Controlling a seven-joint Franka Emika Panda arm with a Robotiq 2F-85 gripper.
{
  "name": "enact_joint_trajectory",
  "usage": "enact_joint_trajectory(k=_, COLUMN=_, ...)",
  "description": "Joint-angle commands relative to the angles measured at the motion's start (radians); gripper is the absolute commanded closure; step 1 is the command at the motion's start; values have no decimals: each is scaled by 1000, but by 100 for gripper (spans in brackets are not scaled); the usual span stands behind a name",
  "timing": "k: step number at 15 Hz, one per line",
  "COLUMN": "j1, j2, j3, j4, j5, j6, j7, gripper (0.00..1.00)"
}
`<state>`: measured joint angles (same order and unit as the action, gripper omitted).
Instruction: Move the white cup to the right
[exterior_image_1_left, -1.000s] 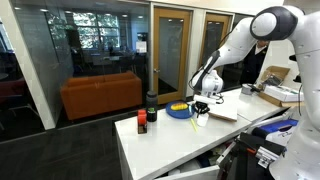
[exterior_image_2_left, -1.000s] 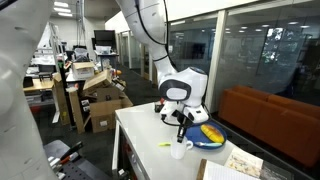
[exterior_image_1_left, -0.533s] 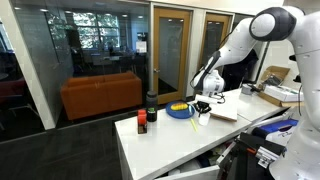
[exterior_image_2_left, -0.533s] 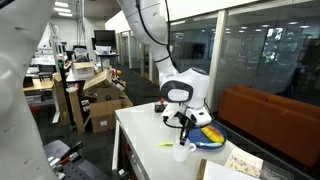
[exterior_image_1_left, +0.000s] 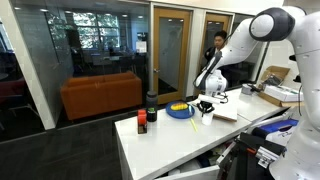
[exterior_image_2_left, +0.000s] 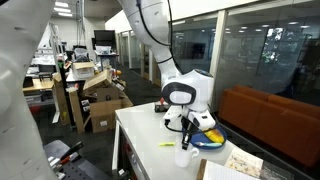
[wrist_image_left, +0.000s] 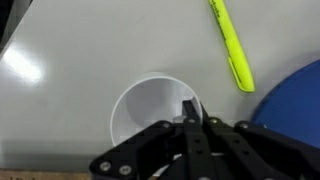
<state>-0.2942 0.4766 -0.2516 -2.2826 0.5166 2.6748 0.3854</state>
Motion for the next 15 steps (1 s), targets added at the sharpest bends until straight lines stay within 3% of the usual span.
enact_joint_trajectory(k=1, j1=-22, j2=15, j3=6, j4=-8, j5=-10, j6=14, j7=-21, gripper=99)
enact_joint_trajectory(k=6, j1=-26, j2=13, j3=2, j4=-10, j5=-12, j6=14, j7=-18, gripper=99)
enact_joint_trajectory(k=9, j1=-24, j2=10, j3=0, j4=-14, j5=-16, j6=13, j7=-16, gripper=76)
enact_joint_trajectory(k=10, j1=-23, j2=7, j3=-1, j4=-18, j5=-16, j6=15, j7=-16, gripper=83)
enact_joint_trajectory(k=11, j1=-23, j2=8, j3=-2, j4=-23, j5=-17, j6=14, j7=-16, gripper=83)
enact_joint_trajectory(k=12, j1=-21, j2=8, j3=-5, j4=-28, j5=-21, j6=14, j7=-15, gripper=70)
enact_joint_trajectory(k=15, j1=-12, j2=-1, j3=-15, j4=-39, j5=-35, j6=10, j7=-7, gripper=69)
